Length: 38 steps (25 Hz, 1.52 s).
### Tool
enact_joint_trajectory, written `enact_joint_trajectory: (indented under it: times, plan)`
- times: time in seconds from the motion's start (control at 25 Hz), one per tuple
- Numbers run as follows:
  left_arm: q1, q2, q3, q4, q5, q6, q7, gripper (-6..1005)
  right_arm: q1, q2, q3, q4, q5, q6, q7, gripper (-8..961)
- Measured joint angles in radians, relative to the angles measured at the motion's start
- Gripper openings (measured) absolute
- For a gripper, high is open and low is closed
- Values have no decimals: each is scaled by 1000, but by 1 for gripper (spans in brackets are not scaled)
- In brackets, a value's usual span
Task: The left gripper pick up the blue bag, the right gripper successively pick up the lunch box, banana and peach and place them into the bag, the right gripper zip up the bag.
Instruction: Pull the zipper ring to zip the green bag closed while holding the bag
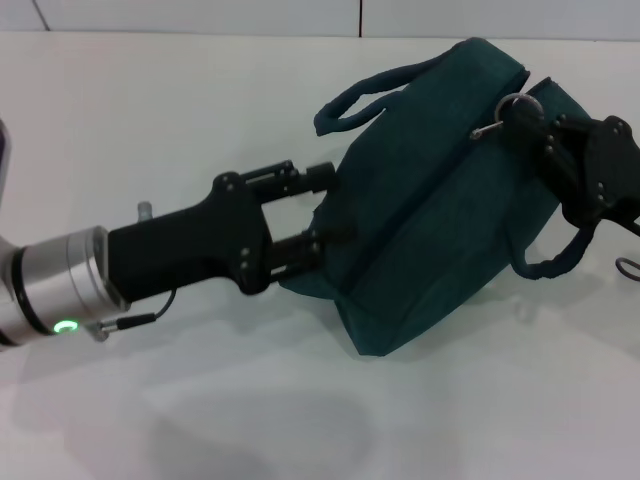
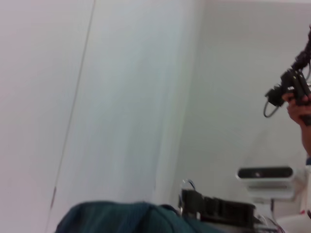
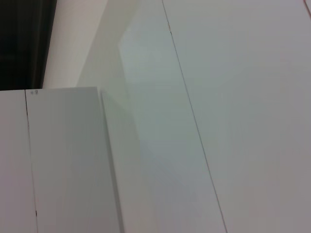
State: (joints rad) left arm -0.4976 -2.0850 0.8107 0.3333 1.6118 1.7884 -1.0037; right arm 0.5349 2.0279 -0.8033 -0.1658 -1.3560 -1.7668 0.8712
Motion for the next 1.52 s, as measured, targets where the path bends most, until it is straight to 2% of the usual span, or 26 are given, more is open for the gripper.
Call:
enact_joint_trajectory:
  times: [0.24, 0.56, 0.72, 1.0, 1.2, 1.52]
  plan:
    - [-25, -4, -7, -3, -84, -16, -25, 601, 1, 0, -1, 4, -3, 0, -25, 13]
    - [-93, -6, 19, 4, -80, -96, -135, 595, -6, 0, -1, 5, -2, -6, -29, 14]
    - [-96, -6, 61, 7, -77, -140, -164, 592, -9, 0, 0, 5, 0, -11, -29, 14]
    - [-90, -6, 77, 9, -75, -144, -160, 580, -13, 0, 5, 6, 0, -14, -29, 14]
    - [-89, -5, 114, 10, -75, -141, -112, 350, -12, 0, 8, 7, 0, -14, -29, 13]
    - [-79, -6, 134, 4, -75, -137, -81, 186, -21, 0, 10, 9, 22, -4, -28, 12]
